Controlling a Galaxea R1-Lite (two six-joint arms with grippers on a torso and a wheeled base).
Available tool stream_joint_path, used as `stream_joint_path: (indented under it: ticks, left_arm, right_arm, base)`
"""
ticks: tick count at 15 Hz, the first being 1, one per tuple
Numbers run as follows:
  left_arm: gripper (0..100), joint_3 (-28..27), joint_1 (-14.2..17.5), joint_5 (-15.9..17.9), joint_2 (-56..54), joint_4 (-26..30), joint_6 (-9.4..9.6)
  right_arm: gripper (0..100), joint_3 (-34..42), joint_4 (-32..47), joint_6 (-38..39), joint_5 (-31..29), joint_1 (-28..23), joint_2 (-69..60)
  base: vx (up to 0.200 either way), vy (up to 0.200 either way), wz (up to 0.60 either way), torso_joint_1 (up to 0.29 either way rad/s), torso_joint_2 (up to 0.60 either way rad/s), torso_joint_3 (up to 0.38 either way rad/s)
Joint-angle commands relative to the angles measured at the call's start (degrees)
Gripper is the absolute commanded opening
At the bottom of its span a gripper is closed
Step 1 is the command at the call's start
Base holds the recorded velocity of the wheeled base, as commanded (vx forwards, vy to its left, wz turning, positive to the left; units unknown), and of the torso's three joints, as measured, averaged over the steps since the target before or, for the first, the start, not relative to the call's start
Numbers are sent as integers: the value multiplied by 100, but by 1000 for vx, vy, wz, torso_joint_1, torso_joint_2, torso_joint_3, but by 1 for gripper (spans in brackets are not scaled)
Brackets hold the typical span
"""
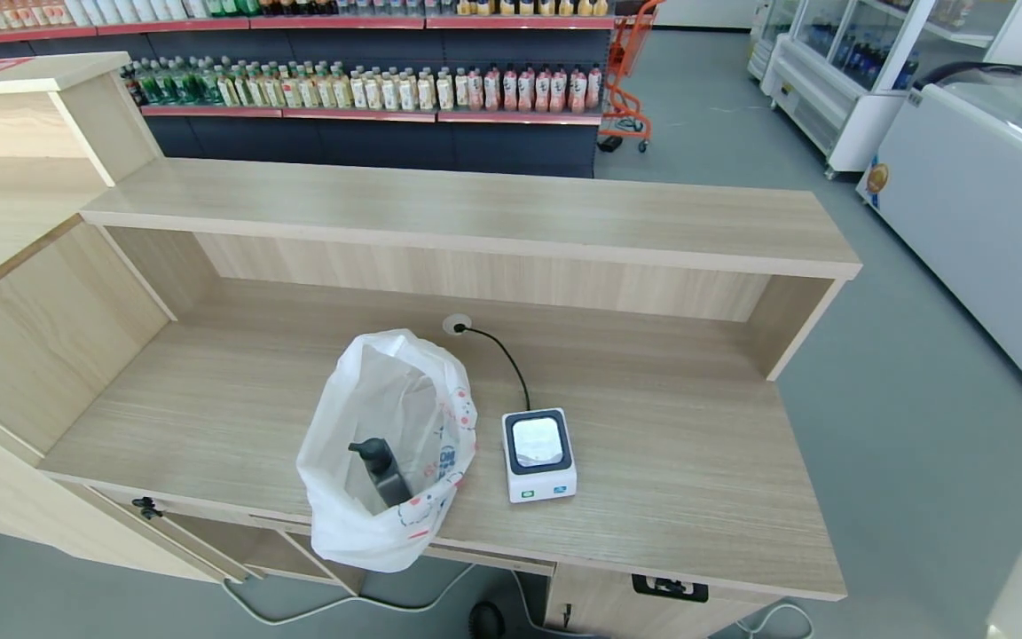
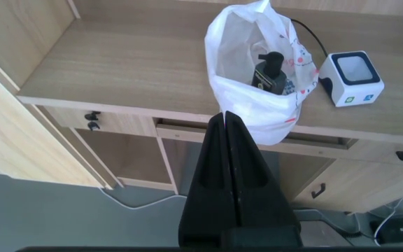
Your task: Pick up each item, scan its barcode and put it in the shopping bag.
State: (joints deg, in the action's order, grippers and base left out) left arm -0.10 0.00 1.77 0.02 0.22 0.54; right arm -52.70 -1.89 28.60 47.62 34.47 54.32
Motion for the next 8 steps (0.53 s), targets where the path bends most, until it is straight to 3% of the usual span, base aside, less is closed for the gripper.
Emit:
stream_joint_path:
  ticks: [1, 8]
  left_arm:
    - [0, 1, 0, 8, -2, 4, -1]
    - [0, 1, 0, -1, -2, 4, -1]
  right_arm:
    - [0, 32, -4, -3, -7, 94, -9]
    - [0, 76, 233, -30, -24, 51, -167]
  base:
    - [0, 0, 0, 0, 0, 0]
    - [0, 0, 0, 0, 0, 0]
